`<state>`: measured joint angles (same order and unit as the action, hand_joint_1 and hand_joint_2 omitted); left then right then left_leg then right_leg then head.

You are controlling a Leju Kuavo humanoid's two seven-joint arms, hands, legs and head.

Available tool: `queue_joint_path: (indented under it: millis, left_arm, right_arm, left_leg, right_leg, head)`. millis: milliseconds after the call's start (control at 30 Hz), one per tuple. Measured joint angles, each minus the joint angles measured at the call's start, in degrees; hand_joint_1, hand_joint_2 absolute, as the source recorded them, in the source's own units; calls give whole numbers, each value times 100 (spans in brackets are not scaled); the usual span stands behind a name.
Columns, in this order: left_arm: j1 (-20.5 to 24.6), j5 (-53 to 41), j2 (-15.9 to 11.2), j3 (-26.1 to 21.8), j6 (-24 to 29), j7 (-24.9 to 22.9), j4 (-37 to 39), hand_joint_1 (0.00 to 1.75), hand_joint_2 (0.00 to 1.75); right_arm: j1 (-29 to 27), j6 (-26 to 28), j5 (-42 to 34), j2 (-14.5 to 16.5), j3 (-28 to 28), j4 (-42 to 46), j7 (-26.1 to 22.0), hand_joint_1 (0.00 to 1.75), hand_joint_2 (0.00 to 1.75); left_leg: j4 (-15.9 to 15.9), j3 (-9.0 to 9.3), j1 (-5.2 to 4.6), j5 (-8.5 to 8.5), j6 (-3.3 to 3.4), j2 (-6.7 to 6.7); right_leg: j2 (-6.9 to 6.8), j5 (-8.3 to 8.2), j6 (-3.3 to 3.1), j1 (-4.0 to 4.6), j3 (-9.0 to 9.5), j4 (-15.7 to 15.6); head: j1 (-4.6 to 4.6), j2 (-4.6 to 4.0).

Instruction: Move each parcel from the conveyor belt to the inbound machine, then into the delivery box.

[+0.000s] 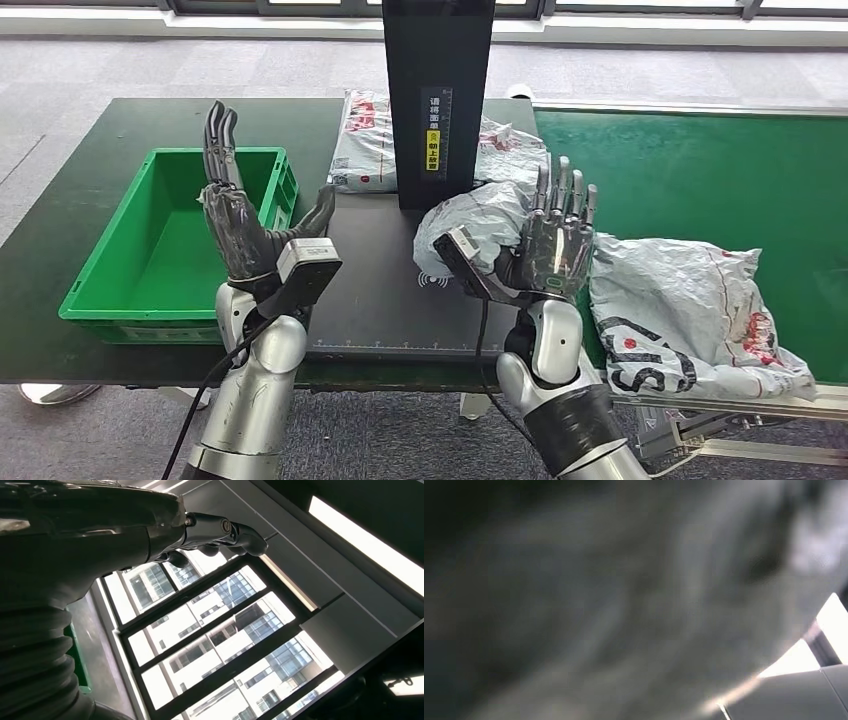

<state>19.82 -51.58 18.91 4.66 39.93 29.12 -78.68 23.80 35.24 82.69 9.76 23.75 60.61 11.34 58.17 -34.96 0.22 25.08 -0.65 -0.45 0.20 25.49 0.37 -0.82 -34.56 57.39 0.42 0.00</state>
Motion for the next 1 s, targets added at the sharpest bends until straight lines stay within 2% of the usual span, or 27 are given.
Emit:
queue_joint_path:
  millis: [100,233,333,600,867,1000]
  left_arm:
    - [2,-76,0,1,0,-95,5,0,175]
    - [18,-114,2,46,0,-216,43,0,175]
    - [49,-136,2,148,0,-329,109,0,175]
    - [94,-109,6,274,0,-377,307,0,175]
    - [113,-75,10,275,0,-341,446,0,175]
    - [125,-36,13,275,0,-278,514,0,175]
  right_arm:
    - [8,-411,54,1,-13,-15,80,0,0]
    - [145,-1584,-203,8,-97,-346,129,0,0]
    - [431,-2095,-609,38,-195,-919,-53,0,0]
    - [1174,-2311,-1304,256,-305,-2241,-621,0,0]
    - [1434,-2348,-1475,391,-307,-2677,-828,0,0]
    - [1602,-2609,-2044,465,-375,-2812,-1203,0,0]
  left_leg:
    - [0,0,0,0,0,2]
    - [0,0,0,0,0,1]
    - [0,1,0,-1,0,5]
    - [0,1,0,-2,-1,11]
    - [0,0,0,-1,-1,11]
    - [0,0,0,-1,-1,12]
  right_leg:
    - [2,0,0,0,-1,0]
    - [1,0,0,0,-1,0]
    - [3,-3,0,0,-2,0]
    - [10,-7,-1,1,-5,1]
    - [9,-5,-3,0,-6,1]
    - [10,-5,-3,0,-7,1]
  head:
    - [0,0]
    - [0,0]
    - [-1,0]
    - [-2,0]
    - [-2,0]
    - [-1,0]
